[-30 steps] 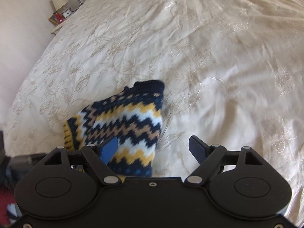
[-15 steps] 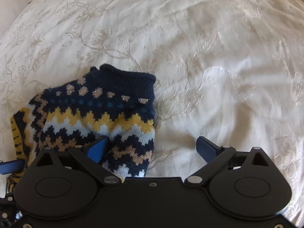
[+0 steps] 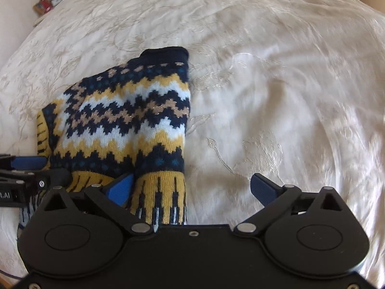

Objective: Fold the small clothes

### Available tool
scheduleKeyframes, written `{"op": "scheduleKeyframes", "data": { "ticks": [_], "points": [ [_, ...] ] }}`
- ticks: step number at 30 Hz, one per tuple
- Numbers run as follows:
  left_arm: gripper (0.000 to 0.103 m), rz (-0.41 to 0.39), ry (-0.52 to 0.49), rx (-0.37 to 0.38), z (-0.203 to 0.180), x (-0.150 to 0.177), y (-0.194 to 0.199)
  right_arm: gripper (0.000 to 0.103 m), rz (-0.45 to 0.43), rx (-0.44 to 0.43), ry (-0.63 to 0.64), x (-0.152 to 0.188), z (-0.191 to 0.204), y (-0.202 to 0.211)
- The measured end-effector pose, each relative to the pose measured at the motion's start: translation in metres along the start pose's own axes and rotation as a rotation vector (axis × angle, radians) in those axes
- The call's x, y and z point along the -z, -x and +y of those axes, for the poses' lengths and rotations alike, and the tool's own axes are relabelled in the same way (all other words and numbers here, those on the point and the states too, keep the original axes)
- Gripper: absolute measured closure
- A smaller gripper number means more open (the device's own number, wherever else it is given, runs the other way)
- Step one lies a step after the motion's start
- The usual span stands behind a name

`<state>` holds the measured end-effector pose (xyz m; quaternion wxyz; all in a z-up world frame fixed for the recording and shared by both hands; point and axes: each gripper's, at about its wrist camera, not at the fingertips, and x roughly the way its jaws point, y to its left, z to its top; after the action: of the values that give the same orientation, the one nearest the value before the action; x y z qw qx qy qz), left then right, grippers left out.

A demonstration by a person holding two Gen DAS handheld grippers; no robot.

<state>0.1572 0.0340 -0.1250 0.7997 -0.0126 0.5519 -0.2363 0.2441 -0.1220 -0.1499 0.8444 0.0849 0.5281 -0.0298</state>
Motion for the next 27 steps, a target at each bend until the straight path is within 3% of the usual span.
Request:
{"op": "scheduleKeyframes", "data": {
  "ticks": [4,7,9,16,22,27],
  "points": [
    [0.019,-0.007,-0.017,-0.003,-0.002,0.001,0.001,0.001,0.0,0.031,0.037,-0.005,0.01,0.008],
    [0.007,-0.011,-0.047,-0.003,-0.006,0.003,0.002,0.001,0.04,0.04,0.049,-0.007,0.015,0.011],
    [0.005,-0.014,-0.075,-0.025,-0.011,0.006,0.003,0.001,0.057,0.045,0.046,-0.007,0.015,0.012],
    [0.004,-0.034,-0.036,-0.094,-0.019,0.007,0.015,0.001,0.061,0.106,0.111,-0.012,0.024,0.024],
    [0.004,-0.065,0.051,-0.17,-0.024,0.008,0.047,0.001,0.041,0.068,0.148,-0.014,0.021,0.047],
    [0.005,-0.103,0.066,-0.256,-0.042,0.012,0.078,0.001,0.019,0.007,0.145,-0.016,0.015,0.075]
  ]
}}
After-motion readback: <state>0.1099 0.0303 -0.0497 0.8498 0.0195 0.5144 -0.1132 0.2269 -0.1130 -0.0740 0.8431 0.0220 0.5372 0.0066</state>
